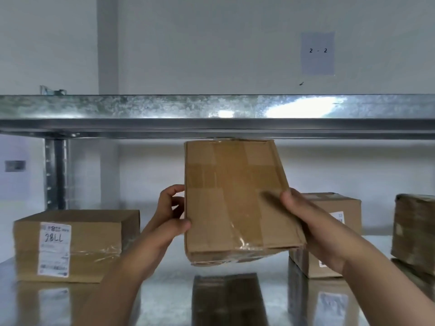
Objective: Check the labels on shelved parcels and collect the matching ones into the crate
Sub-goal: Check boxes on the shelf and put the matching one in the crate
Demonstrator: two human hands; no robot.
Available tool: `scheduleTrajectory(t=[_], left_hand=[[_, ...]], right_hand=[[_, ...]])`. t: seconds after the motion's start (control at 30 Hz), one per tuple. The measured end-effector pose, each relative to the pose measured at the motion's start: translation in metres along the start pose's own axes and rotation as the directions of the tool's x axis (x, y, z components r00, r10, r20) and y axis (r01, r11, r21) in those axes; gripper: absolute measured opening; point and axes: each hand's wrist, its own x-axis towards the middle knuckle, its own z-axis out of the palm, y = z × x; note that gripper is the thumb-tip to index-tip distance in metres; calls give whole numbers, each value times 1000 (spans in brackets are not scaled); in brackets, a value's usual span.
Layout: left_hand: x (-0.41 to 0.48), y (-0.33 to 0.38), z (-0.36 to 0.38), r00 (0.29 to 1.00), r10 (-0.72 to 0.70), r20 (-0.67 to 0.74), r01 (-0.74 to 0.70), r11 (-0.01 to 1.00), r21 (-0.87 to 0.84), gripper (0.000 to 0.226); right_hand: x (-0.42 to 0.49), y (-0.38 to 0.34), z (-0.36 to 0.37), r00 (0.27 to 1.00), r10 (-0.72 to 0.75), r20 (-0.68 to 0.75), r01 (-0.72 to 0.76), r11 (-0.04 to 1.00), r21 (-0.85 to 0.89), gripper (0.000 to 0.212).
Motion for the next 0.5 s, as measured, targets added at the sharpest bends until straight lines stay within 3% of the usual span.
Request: scheduleTrajectory(t=[0.07, 0.13, 0.33, 0.5], left_hand=[[-6, -2, 1, 997, -38, 62, 41, 998, -52, 86], [-13, -2, 13, 999, -44, 13, 45, 991, -129, 94], [-19, 3, 52, 968, -97, -232, 74, 992, -106, 74], [-21, 1, 56, 955, -78, -285, 47, 992, -115, 73]], right_hand=[[-3, 3, 7, 999, -21, -45, 19, 998, -56, 93], [-5, 6, 16, 989, -70, -127, 58, 994, -93, 77], [-4, 18, 27, 966, -114, -230, 98, 992, -79, 55], [-6, 29, 32, 962, -115, -247, 105, 993, -50, 50]])
